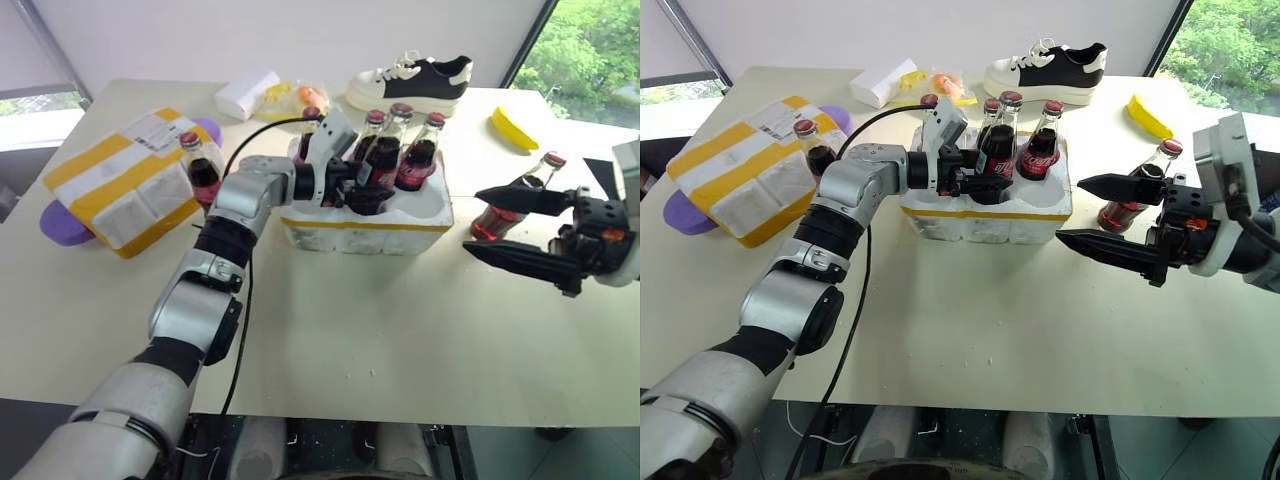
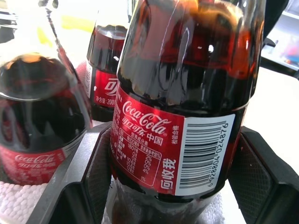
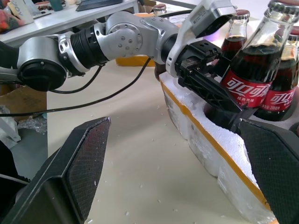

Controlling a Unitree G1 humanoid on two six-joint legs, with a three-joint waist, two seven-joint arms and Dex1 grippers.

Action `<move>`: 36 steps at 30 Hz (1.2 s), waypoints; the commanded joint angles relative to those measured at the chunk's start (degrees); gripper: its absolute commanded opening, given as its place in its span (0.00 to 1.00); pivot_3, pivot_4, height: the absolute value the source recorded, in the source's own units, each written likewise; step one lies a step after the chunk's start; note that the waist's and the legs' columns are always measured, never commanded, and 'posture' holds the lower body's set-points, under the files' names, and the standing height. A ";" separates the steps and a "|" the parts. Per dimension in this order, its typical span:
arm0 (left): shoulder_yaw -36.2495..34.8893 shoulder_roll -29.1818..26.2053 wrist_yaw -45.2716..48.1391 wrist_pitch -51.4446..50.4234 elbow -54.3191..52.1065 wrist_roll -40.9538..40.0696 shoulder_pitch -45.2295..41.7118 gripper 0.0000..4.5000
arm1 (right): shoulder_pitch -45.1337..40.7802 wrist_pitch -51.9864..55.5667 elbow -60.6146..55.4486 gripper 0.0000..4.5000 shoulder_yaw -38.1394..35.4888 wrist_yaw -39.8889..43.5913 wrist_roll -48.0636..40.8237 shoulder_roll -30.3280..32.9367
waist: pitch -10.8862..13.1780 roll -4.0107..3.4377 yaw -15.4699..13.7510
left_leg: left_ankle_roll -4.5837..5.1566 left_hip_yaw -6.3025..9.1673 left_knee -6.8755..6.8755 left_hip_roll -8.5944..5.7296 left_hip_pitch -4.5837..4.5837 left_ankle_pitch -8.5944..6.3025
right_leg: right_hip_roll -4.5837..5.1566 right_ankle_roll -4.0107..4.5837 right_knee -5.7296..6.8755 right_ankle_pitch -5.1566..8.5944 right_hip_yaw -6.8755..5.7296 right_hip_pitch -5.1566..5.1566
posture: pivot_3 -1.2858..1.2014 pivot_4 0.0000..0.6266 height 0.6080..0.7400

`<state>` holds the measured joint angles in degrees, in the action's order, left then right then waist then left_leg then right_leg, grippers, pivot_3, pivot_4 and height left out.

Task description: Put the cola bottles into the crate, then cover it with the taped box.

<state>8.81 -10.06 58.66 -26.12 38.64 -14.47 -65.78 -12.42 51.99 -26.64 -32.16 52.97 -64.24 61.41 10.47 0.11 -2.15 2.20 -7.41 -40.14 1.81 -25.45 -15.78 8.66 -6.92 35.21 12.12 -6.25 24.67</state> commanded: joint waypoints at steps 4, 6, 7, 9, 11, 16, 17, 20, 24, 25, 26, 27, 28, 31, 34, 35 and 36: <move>-0.80 -3.24 0.92 -4.14 -12.67 -1.31 4.13 0.99 | 0.38 -1.52 -0.28 1.00 -0.92 0.16 0.53 -0.28 | -0.01 -0.02 0.20 | -0.01 0.00 0.02 0.02 0.04 0.01 | -0.03 0.00 0.02 0.00 0.00 0.00 | 0.52 0.24 1.00; -0.50 -4.11 0.70 -5.71 -16.12 -1.40 5.90 0.99 | 0.17 -1.42 0.02 1.00 -1.02 0.31 0.25 -0.18 | -0.02 -0.04 0.14 | -0.02 0.00 0.01 0.02 0.06 0.01 | -0.02 0.00 0.04 0.00 0.00 -0.01 | 0.52 0.24 1.00; -0.51 -4.62 0.47 -6.62 -18.13 -1.62 6.77 0.99 | -0.24 -1.36 0.31 1.00 -0.87 0.22 0.06 -0.16 | -0.02 -0.04 0.13 | -0.02 0.00 0.00 0.02 0.07 0.01 | -0.02 0.00 0.04 0.00 0.00 -0.04 | 0.52 0.24 1.00; -0.96 -5.84 -0.16 -8.71 -22.49 -2.32 8.37 0.99 | -1.10 -1.34 0.82 1.00 -0.26 0.18 -0.09 -0.09 | -0.02 -0.04 0.01 | -0.01 0.01 -0.04 0.02 0.07 0.01 | 0.00 0.00 0.03 0.00 0.00 -0.07 | 0.52 0.24 1.00; -2.09 -7.63 -0.98 -11.74 -28.45 -3.62 10.25 0.99 | -1.95 -1.45 1.18 1.00 0.72 0.44 0.04 -0.02 | -0.02 -0.03 0.00 | -0.01 0.03 -0.06 0.01 0.06 0.00 | 0.01 0.00 0.03 0.00 0.00 -0.08 | 0.52 0.24 1.00; -8.15 -15.24 -5.02 -22.38 -48.50 -8.91 18.23 0.99 | -5.32 -1.68 2.64 1.00 4.21 0.75 0.33 -0.55 | -0.04 -0.07 0.65 | -0.02 0.05 -0.02 0.05 0.09 0.01 | -0.02 0.00 0.05 0.00 0.01 -0.08 | 0.52 0.24 1.00; -9.60 -17.13 -6.49 -23.97 -52.21 -9.27 20.57 0.99 | -6.05 -1.81 3.09 1.00 5.14 0.79 0.65 -0.75 | -0.04 -0.08 0.96 | -0.04 0.05 -0.01 0.06 0.10 0.02 | -0.02 0.00 0.06 0.00 0.01 -0.08 | 0.52 0.24 1.00; -14.05 -21.12 -11.77 -28.77 -59.84 -9.72 27.08 0.99 | -7.39 -2.21 3.98 1.00 7.16 1.38 1.45 -1.17 | -0.04 -0.08 1.44 | -0.06 0.06 0.00 0.05 0.13 0.04 | -0.03 0.00 0.07 0.00 0.01 -0.12 | 0.52 0.24 1.00; -24.37 -24.57 -18.80 -35.50 -69.45 -10.88 38.24 0.99 | -9.11 -2.62 5.62 1.00 9.22 3.03 2.33 -1.37 | -0.04 -0.08 1.56 | -0.06 0.06 -0.02 0.06 0.16 0.03 | -0.01 0.00 0.06 0.00 0.01 -0.16 | 0.52 0.24 1.00; -26.90 -24.85 -20.56 -36.80 -70.80 -10.98 40.27 0.99 | -9.47 -2.75 6.10 1.00 9.62 3.53 2.69 -1.41 | -0.04 -0.07 1.52 | -0.06 0.06 -0.02 0.06 0.16 0.04 | -0.02 0.00 0.08 0.00 0.01 -0.15 | 0.52 0.24 1.00; -28.98 -25.01 -22.15 -37.69 -71.63 -10.88 41.77 0.99 | -9.87 -2.83 6.54 1.00 10.05 3.93 3.01 -1.50 | -0.03 -0.06 1.39 | -0.07 0.06 -0.01 0.06 0.15 0.04 | -0.03 0.00 0.08 0.00 0.01 -0.15 | 0.52 0.24 1.00; -31.53 -24.80 -24.05 -38.63 -71.98 -10.63 43.03 0.99 | -10.40 -2.96 7.10 1.00 10.63 4.36 3.39 -1.61 | -0.03 -0.05 1.28 | -0.07 0.08 -0.01 0.06 0.15 0.04 | -0.03 0.00 0.08 0.00 0.00 -0.16 | 0.52 0.24 1.00; -34.22 -24.57 -25.89 -39.14 -71.62 -10.09 44.37 0.99 | -11.03 -3.26 7.66 1.00 11.45 4.80 3.91 -1.80 | -0.03 -0.05 1.26 | -0.07 0.10 -0.01 0.05 0.15 0.04 | -0.03 0.00 0.08 0.00 -0.01 -0.18 | 0.52 0.24 1.00; -38.22 -23.86 -29.76 -38.13 -70.08 -9.21 47.11 0.99 | -12.68 -3.89 9.08 1.00 13.30 5.80 5.09 -2.37 | -0.05 -0.03 1.41 | -0.06 0.09 -0.02 0.03 0.15 0.03 | -0.01 0.00 0.06 0.00 -0.01 -0.19 | 0.52 0.24 1.00; -38.72 -22.85 -32.94 -36.25 -68.30 -9.10 47.35 0.99 | -14.09 -4.25 10.12 1.00 14.56 6.67 6.21 -2.88 | -0.05 -0.03 1.24 | -0.07 0.09 -0.02 0.03 0.16 0.03 | -0.02 0.00 0.08 0.00 -0.02 -0.19 | 0.52 0.24 1.00; -38.45 -22.56 -33.53 -35.46 -67.48 -9.16 47.27 0.99 | -14.53 -4.34 10.46 1.00 14.87 6.97 6.51 -2.98 | -0.06 -0.01 1.29 | -0.07 0.09 -0.02 0.02 0.15 0.04 | -0.02 0.01 0.08 0.00 -0.02 -0.19 | 0.52 0.24 1.00; -38.00 -22.37 -33.89 -34.77 -66.73 -9.29 47.18 0.99 | -14.90 -4.37 10.75 1.00 15.05 7.21 6.73 -3.08 | -0.06 -0.01 1.34 | -0.07 0.08 -0.02 0.02 0.15 0.03 | -0.02 0.01 0.07 0.00 -0.02 -0.19 | 0.52 0.24 1.00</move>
<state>-28.48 -32.35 25.77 -63.00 -27.99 -24.04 -18.11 -26.00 48.72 -16.05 -16.31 59.46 -57.64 58.41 10.41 0.10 -0.82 2.12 -7.35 -40.15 1.83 -25.30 -15.75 8.64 -6.91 35.28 12.12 -6.27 24.48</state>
